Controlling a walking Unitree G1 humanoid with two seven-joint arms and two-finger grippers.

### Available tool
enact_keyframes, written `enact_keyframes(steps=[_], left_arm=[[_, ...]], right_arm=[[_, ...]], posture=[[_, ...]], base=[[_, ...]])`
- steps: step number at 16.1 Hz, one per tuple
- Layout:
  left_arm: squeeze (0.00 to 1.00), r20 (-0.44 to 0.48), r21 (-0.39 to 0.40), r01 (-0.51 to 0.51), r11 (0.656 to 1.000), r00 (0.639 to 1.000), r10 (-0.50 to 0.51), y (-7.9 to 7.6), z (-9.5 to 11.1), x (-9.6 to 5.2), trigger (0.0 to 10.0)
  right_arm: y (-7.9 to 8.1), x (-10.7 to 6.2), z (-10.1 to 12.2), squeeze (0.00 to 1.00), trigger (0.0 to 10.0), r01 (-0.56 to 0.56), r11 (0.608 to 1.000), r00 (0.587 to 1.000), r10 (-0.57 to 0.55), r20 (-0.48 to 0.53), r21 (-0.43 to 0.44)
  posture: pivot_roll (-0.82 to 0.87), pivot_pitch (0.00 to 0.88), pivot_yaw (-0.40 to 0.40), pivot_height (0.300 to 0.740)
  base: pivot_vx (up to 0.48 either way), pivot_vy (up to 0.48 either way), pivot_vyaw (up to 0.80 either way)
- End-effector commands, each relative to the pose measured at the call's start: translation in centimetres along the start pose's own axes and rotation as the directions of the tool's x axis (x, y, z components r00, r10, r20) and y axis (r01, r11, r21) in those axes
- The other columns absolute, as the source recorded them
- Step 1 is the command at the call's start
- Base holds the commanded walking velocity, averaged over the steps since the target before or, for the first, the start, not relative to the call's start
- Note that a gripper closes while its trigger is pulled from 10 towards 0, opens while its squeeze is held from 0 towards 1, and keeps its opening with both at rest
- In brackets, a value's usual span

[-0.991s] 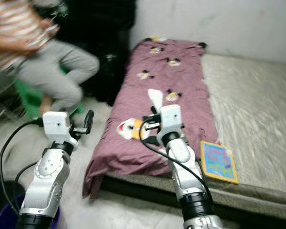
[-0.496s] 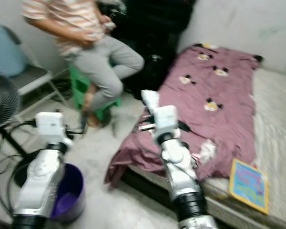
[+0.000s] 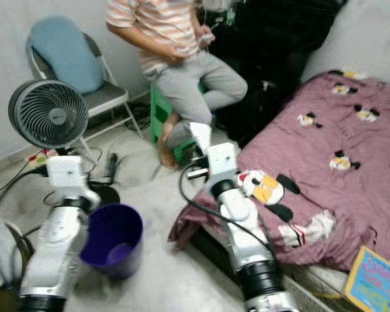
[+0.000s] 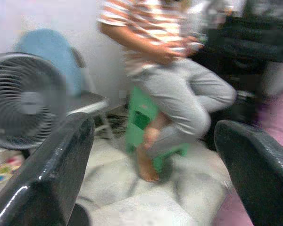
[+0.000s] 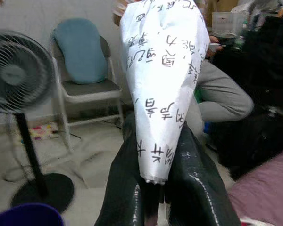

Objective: Clean up the room

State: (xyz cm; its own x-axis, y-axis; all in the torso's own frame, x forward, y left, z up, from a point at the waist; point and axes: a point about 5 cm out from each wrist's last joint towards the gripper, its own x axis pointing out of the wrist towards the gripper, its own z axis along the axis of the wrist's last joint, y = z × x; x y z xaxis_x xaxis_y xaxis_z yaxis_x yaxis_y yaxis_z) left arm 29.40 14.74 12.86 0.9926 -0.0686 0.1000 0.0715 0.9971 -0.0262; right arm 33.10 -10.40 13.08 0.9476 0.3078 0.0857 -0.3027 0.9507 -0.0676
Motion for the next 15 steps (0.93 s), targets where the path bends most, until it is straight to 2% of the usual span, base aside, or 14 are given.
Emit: enact_keyframes(steps=[1, 4, 7, 15], left_arm=[[0.00, 0.027, -0.002, 0.018, 1.000, 0.999, -0.018, 0.18, 0.54, -0.06, 10.0], [0.00, 0.026, -0.009, 0.028, 1.000, 0.999, -0.028, 0.12, 0.57, -0.02, 10.0], [0.00, 0.028, -0.018, 0.041, 0.999, 0.999, -0.041, 0.03, 0.61, 0.04, 10.0], [0.00, 0.027, -0.026, 0.045, 0.999, 0.999, -0.045, -0.01, 0.64, 0.05, 10.0]], right_arm=[[0.13, 0.13, 0.06, 0.00, 10.0, -0.003, 1.000, 1.000, 0.003, 0.002, 0.010], [0.17, 0.08, 0.03, 0.00, 10.0, -0.002, 1.000, 1.000, 0.002, 0.003, 0.010], [0.11, 0.12, -0.04, 0.00, 10.0, 0.005, 1.000, 1.000, -0.005, -0.002, 0.031], [-0.06, 0.24, 0.07, 0.00, 10.0, 0.009, 1.000, 1.000, -0.009, 0.003, 0.022]], posture=[[-0.02, 0.000, -0.022, 0.740], [-0.02, 0.000, -0.021, 0.740], [-0.02, 0.000, -0.021, 0.740], [-0.02, 0.000, -0.022, 0.740]], base=[[0.000, 0.000, 0.00], [0.172, 0.000, 0.00], [0.299, 0.000, 0.00], [0.330, 0.000, 0.00]])
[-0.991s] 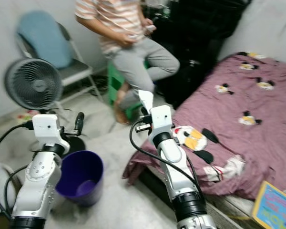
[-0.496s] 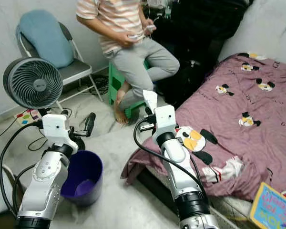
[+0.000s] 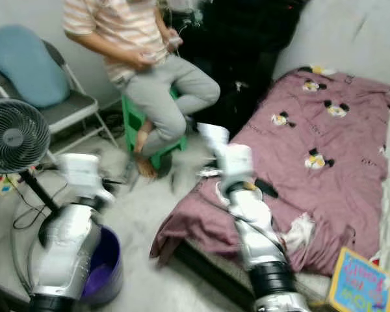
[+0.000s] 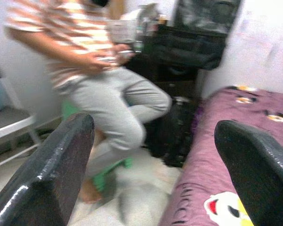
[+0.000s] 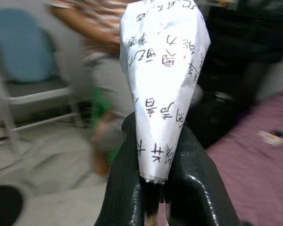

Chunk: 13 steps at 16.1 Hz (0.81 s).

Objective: Clean up the room

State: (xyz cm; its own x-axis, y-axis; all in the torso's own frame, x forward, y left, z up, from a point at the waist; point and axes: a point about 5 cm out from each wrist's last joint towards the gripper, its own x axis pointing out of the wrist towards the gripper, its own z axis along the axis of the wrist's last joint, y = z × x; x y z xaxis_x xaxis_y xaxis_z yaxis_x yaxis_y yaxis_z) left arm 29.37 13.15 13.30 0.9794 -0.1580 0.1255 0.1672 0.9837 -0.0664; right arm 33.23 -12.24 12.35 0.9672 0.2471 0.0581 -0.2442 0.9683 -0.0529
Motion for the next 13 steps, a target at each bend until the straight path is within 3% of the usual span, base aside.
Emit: enact_keyframes(steps=[1, 6, 13], left_arm=[[0.00, 0.005, 0.026, -0.046, 0.999, 0.999, 0.046, 1.56, 0.32, -0.22, 10.0], [0.00, -0.003, 0.032, -0.061, 0.998, 0.998, 0.061, 1.48, 0.16, -0.13, 10.0], [0.00, -0.001, 0.040, -0.065, 0.997, 0.998, 0.065, 1.39, 0.15, 0.04, 10.0]], right_arm=[[1.72, 0.60, 0.87, 0.00, 10.0, -0.054, 0.999, 0.998, 0.053, 0.034, 0.010], [1.40, 0.44, 0.67, 0.00, 10.0, -0.052, 0.999, 0.998, 0.052, 0.030, 0.000], [1.66, 0.46, 0.67, 0.00, 10.0, -0.070, 0.997, 0.997, 0.071, 0.037, -0.027]], posture=[[-0.02, 0.000, -0.022, 0.740], [-0.02, 0.000, -0.022, 0.740], [-0.02, 0.000, -0.017, 0.740]], base=[[0.334, 0.000, 0.00], [0.056, 0.000, 0.00], [0.000, 0.000, 0.75]])
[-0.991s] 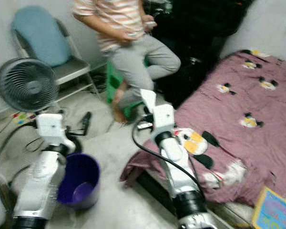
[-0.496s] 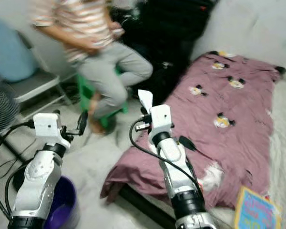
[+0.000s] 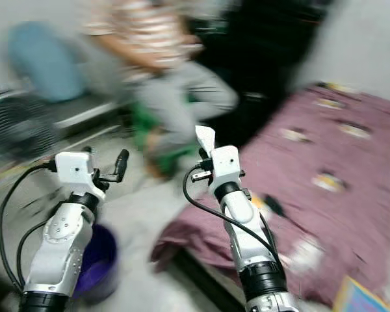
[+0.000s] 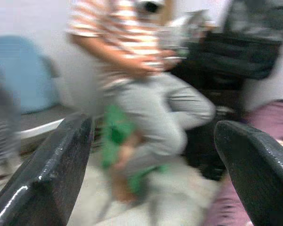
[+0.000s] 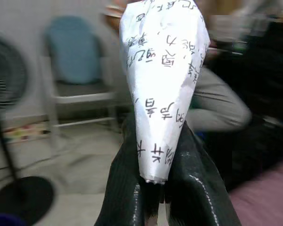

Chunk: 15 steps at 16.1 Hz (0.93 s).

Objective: Clean up the room

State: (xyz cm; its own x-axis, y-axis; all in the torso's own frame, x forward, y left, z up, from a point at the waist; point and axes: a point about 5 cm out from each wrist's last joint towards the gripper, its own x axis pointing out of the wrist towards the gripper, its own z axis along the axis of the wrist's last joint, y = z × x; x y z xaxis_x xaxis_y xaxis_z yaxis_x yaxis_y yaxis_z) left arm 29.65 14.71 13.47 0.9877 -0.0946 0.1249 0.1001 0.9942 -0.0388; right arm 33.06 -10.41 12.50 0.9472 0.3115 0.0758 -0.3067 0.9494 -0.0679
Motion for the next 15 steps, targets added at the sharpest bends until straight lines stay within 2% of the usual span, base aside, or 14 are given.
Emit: enact_keyframes(steps=[1, 15], left_arm=[[0.00, -0.005, 0.007, -0.001, 1.000, 1.000, 0.001, -0.20, -0.10, 0.01, 10.0], [0.00, -0.004, 0.007, 0.004, 1.000, 1.000, -0.004, -0.18, -0.07, 0.14, 10.0]], right_arm=[[-0.15, 0.19, 0.39, 0.00, 10.0, -0.004, 1.000, 1.000, 0.005, 0.013, -0.020], [-0.04, 0.35, 0.37, 0.00, 10.0, -0.009, 1.000, 1.000, 0.010, 0.014, -0.028]], posture=[[-0.02, 0.000, -0.017, 0.740], [-0.02, 0.000, -0.022, 0.740]], base=[[0.000, 0.000, 0.80], [0.000, 0.000, 0.80]])
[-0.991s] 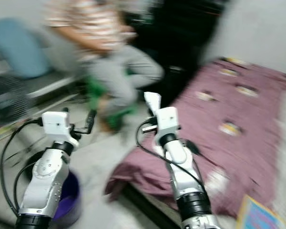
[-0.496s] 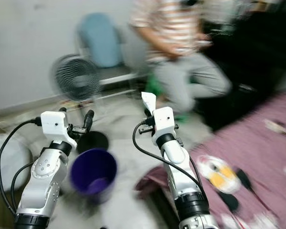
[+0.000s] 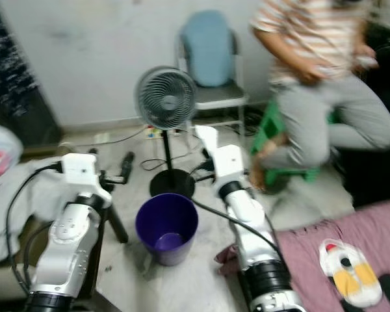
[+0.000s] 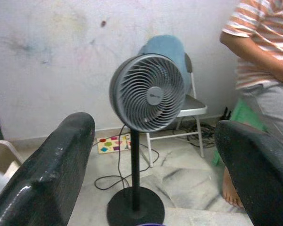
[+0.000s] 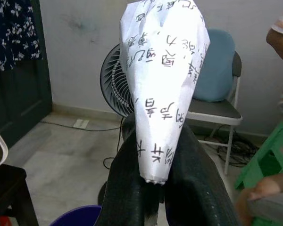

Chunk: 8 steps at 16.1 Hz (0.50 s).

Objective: Clean up the room

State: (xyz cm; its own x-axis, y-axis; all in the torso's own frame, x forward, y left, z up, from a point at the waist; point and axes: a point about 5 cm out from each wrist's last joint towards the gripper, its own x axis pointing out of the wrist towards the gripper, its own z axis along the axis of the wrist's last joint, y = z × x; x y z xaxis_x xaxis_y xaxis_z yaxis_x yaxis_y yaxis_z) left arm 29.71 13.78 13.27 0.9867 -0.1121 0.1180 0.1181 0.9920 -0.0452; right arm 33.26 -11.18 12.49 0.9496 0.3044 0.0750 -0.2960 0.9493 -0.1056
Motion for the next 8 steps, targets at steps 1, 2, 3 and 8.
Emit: enact_keyframes(steps=[1, 2, 3, 8], left_arm=[[0.00, 0.005, 0.014, -0.014, 1.000, 1.000, 0.014, 0.72, 0.19, 0.02, 10.0], [0.00, 0.005, 0.012, -0.015, 1.000, 1.000, 0.015, 0.74, 0.19, 0.04, 10.0], [0.00, 0.005, 0.011, -0.016, 1.000, 1.000, 0.016, 0.74, 0.19, 0.07, 10.0], [0.00, 0.014, -0.007, 0.000, 1.000, 1.000, 0.000, 0.67, 0.28, 0.02, 10.0]], right_arm=[[0.74, 0.39, 0.45, 0.00, 10.0, -0.018, 1.000, 1.000, 0.017, 0.017, 0.009], [0.81, 0.41, 0.48, 0.00, 10.0, -0.020, 1.000, 1.000, 0.020, 0.019, 0.003], [0.82, 0.43, 0.49, 0.00, 10.0, -0.021, 1.000, 1.000, 0.021, 0.019, 0.001], [0.75, 0.51, 0.43, 0.00, 10.0, -0.010, 1.000, 1.000, 0.009, 0.016, 0.010]], posture=[[-0.02, 0.000, -0.022, 0.740], [-0.03, 0.000, -0.021, 0.740], [-0.03, 0.000, -0.022, 0.740], [-0.03, 0.000, -0.021, 0.740]], base=[[0.000, 0.000, 0.80], [0.000, 0.000, 0.80], [0.000, 0.000, 0.80], [0.000, 0.000, 0.26]])
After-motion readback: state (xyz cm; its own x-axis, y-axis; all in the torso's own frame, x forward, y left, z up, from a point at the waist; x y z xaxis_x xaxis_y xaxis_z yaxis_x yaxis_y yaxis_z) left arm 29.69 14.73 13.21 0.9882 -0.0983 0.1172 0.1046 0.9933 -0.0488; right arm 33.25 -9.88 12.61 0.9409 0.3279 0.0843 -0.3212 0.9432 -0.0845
